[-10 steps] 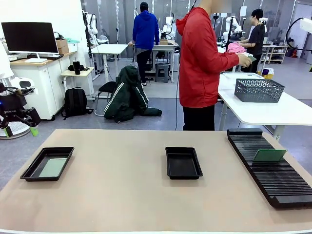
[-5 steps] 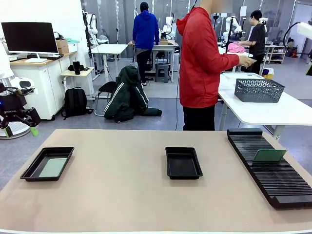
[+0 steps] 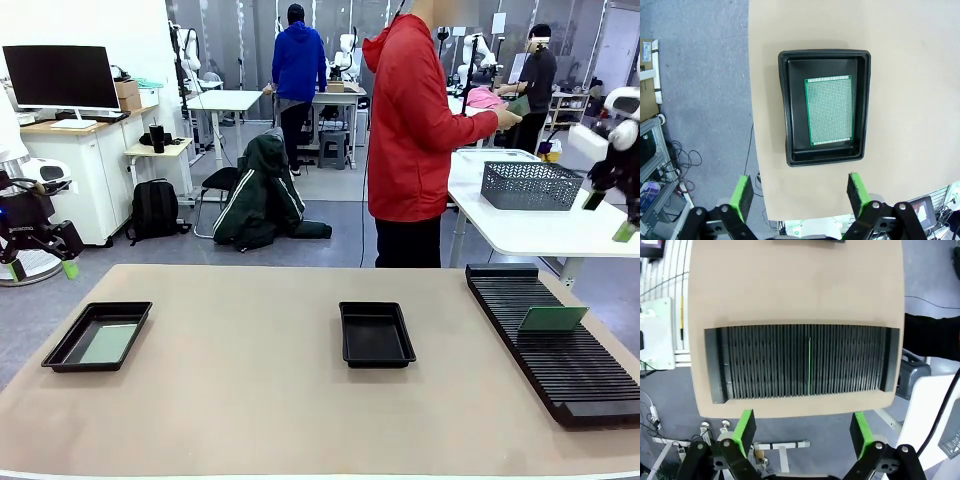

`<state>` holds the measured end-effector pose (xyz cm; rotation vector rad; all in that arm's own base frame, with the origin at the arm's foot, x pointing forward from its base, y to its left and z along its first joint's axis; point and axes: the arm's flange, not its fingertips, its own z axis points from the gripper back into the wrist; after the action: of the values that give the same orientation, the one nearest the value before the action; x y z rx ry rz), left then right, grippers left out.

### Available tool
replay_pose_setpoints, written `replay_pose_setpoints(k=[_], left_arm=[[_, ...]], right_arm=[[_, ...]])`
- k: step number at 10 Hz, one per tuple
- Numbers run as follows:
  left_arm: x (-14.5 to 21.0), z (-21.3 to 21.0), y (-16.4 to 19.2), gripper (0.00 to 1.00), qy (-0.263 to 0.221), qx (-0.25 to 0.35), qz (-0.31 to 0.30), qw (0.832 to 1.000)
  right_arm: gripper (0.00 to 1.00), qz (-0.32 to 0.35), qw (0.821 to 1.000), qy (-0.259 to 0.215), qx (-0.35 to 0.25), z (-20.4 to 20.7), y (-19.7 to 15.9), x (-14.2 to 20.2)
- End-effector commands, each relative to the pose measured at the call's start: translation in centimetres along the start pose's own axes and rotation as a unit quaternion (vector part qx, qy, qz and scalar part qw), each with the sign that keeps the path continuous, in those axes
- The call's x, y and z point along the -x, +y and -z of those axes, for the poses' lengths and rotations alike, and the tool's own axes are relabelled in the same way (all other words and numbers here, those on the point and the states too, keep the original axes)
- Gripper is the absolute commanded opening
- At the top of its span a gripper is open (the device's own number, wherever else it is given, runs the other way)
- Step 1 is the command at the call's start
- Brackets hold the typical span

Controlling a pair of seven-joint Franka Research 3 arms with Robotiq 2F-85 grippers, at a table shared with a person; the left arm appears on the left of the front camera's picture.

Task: Inspect and transfer BCBs to ESD trays.
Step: Pick up the Blank PCB from the PCB Rack and place it in the right ESD tray.

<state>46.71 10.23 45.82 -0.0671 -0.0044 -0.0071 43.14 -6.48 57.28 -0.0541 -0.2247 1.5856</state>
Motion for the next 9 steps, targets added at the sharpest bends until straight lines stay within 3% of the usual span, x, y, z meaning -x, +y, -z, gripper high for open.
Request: replay_pose_setpoints(k=[1,5,9], left_arm=[[0.1,0.3,0.1,1.0,-0.007,0.0,0.003,1.0],[0.1,0.3,0.1,1.0,-0.007,0.0,0.003,1.0],[0.1,0.3,0.1,1.0,-0.007,0.0,0.003,1.0]], right_arm=[[1.0,-0.014,1.0,0.009,0.02,3.7,-0.4,0.8],[1.0,-0.039,0.999,0.004,0.029,10.5,-2.1,2.4],[1.0,-0.041,0.999,-0.013,0.005,14.9,-2.9,3.6]])
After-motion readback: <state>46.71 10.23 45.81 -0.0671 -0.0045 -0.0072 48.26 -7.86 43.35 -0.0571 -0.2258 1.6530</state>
